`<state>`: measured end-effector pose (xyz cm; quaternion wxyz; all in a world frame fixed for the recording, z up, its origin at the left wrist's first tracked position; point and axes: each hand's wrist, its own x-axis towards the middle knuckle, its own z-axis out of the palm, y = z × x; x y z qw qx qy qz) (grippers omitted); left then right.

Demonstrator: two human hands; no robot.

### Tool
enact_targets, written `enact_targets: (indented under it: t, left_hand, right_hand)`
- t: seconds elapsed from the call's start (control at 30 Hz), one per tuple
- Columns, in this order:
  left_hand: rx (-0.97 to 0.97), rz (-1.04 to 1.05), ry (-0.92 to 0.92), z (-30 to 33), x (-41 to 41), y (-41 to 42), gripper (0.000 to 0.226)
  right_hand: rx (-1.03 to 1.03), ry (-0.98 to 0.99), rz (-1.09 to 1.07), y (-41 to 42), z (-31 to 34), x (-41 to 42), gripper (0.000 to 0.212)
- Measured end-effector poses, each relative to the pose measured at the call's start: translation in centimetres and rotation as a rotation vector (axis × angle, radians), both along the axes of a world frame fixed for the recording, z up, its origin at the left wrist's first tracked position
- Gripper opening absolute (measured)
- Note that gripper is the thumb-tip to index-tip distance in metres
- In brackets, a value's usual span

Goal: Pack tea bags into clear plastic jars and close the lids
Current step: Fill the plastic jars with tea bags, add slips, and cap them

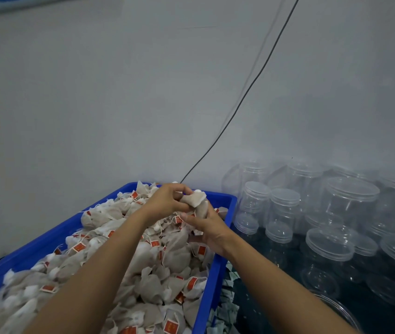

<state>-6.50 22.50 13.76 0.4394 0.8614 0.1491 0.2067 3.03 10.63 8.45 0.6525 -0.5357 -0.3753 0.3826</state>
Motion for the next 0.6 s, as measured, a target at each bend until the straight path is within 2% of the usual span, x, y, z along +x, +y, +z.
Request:
enact_targets:
  t: [0.1, 0.27, 0.37, 0.4, 0.53, 0.6]
  left_hand:
    - [-0.022, -0.055, 0.008, -0.3, 0.2, -0.9, 0.026]
    - [-0.069, -0.08, -0.015, -1.3, 0.2, -0.7, 0.033]
    - [-0.183, -0.006, 0.023, -2.4, 0.3, 0.3, 0.037]
    - [-0.146, 0.046, 0.091, -3.0, 0.4, 0.7, 0.037]
    - [0.316, 0.185, 0.544, -6.2, 0.4, 1.8, 0.035]
    - [0.384, 0.208, 0.721, -7.4, 0.4, 1.7, 0.053]
  right_hand:
    - [0.028, 0.047, -0.083, 0.3, -0.3, -0.1, 0.039]
    - [0.013, 0.058, -0.186, 0.4, -0.6, 0.2, 0.029]
    - [0.016, 0.154, -0.268, 0.5, -0.7, 0.5, 0.029]
    - [0.023, 0.169, -0.292, 0.5, -0.8, 0.6, 0.029]
    - [0.082, 0.252, -0.306, 0.6, -1.0, 0.7, 0.027]
    - [0.11, 0.313, -0.304, 0.7, -1.0, 0.9, 0.028]
